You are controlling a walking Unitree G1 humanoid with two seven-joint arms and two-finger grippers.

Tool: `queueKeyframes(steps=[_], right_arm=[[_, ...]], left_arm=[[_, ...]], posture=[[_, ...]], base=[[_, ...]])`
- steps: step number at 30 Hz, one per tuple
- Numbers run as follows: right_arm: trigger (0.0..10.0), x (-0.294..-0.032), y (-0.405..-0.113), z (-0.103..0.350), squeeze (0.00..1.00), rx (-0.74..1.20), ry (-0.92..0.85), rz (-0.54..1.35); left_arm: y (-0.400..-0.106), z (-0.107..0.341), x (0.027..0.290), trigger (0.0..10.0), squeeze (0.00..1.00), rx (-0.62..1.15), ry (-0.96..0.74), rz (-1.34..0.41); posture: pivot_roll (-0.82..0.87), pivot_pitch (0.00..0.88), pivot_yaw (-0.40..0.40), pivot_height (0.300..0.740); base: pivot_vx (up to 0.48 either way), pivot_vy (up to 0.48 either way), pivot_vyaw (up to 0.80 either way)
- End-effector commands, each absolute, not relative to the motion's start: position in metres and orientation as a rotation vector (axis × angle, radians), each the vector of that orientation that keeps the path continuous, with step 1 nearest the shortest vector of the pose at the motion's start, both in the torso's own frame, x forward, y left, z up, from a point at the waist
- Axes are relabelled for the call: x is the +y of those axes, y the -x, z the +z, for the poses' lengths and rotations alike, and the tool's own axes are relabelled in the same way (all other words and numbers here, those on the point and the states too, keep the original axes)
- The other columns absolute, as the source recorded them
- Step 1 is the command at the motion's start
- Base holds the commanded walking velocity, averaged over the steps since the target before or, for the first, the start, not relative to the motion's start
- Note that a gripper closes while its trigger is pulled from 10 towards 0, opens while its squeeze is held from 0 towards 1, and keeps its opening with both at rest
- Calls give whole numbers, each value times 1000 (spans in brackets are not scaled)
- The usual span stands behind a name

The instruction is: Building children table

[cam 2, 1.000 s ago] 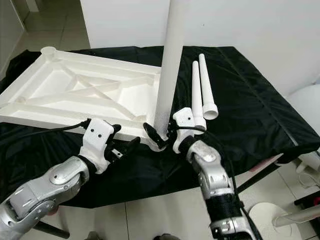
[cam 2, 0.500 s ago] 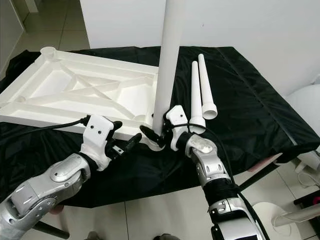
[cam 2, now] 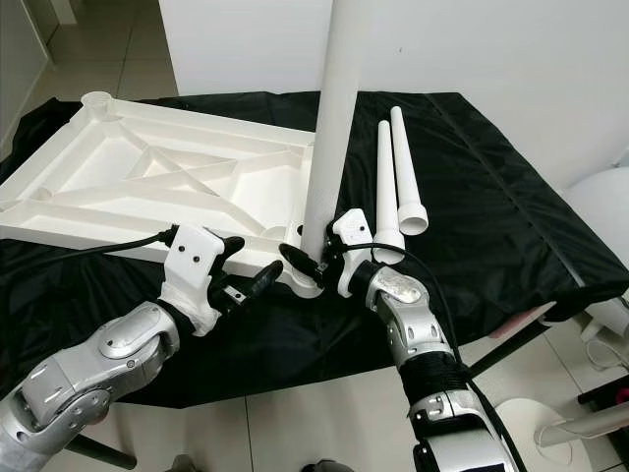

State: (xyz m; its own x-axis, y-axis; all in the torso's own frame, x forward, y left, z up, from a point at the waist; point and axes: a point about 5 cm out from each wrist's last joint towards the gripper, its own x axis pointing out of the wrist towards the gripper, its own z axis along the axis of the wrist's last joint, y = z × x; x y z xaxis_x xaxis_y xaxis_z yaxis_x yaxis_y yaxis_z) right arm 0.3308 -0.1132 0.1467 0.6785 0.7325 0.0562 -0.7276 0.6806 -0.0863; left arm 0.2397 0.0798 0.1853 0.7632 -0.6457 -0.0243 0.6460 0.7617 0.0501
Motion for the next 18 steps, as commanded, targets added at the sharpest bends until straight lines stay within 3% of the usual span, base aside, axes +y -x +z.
queueKeyframes(steps=[1,11,18], right_arm=[[10000,-114,-330,140,0,-49,54,741],[10000,-93,-311,140,0,-51,-83,357],[10000,-74,-299,143,0,-61,-155,309]], left_arm=[[-229,185,72,10000,0,18,-66,-976],[-228,183,71,10000,0,23,-63,-978],[-227,183,69,10000,0,22,-57,-977]], posture=[[43,92,-48,740],[34,102,-54,740],[33,103,-52,740]], base=[[0,0,0],[0,0,0],[0,0,0]])
